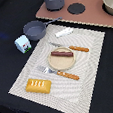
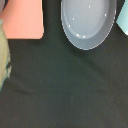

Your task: Interact with the objects in diverse but meaningful ways.

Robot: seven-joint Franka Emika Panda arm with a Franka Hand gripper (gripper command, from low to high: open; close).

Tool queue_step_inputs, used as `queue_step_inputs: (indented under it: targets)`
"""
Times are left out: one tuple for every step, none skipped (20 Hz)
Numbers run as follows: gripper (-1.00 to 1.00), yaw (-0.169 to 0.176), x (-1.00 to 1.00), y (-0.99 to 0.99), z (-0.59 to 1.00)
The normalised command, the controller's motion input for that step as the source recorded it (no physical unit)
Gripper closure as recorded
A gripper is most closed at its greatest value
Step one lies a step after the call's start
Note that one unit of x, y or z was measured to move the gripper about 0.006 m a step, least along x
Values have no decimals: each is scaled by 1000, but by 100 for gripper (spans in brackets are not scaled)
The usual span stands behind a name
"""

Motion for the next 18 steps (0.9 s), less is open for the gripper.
queue_step_inputs:
  targets:
    - [-100, 0, 129, -6, 0]
    - [-100, 0, 246, -60, -31]
    - [-100, -2, 363, -106, -63]
    - [-100, -6, 426, -89, -77]
    - [-100, -13, 494, -97, -100]
    - [-100, -24, 569, -77, -129]
    - [-100, -31, 637, -57, -154]
    - [-100, -33, 663, -46, -169]
    - [-100, -39, 671, -26, -169]
    - [-100, -35, 594, -37, -166]
    - [-100, -34, 591, -49, -166]
    - [-100, -34, 589, -46, -174]
    - [-100, -35, 609, -40, -206]
    - [-100, -41, 626, -34, -194]
    - [-100, -43, 574, -71, -206]
    - [-100, -39, 577, -63, -231]
    - [-100, -35, 631, -34, -237]
    - [-100, -35, 626, -31, -246]
